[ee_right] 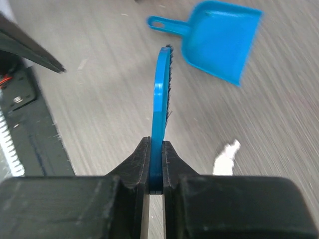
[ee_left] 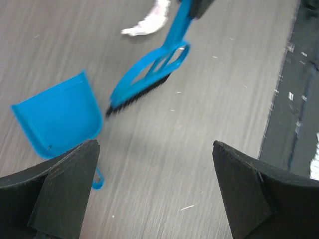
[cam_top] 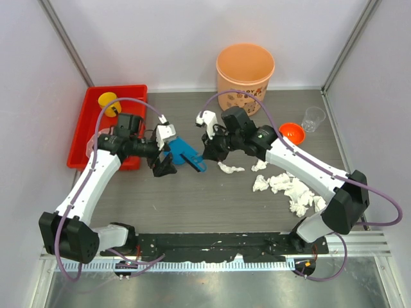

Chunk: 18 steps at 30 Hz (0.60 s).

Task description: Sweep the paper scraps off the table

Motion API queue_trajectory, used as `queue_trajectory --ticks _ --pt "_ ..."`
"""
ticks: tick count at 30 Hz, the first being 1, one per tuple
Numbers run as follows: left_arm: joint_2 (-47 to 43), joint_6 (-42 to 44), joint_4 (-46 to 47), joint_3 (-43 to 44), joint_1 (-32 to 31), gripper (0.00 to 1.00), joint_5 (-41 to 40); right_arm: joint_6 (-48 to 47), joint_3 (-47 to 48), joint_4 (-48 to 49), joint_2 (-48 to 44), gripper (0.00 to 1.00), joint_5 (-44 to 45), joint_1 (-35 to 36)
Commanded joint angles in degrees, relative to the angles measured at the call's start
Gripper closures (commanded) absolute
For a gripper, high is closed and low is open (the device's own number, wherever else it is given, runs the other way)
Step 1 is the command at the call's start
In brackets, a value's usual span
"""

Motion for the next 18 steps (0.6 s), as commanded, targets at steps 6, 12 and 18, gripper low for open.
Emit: queue_trajectory --ticks 6,12,18 --pt "0.73 -15.83 17.92 -3.37 -0.13 0.00 -29.40 15.37 1.46 -13.46 -9.08 0.99 29.80 -10.07" --pt "10.82 -13.82 19.50 -5.84 -0.65 0.06 -39.78 16.43 -1.88 -15.16 -12.52 0.99 38.59 -16.41" --pt "19.17 -12.41 26.19 -6.46 -4.08 0.07 -47.08 15.82 -3.46 -13.05 -11.20 0.99 36.13 -18.26"
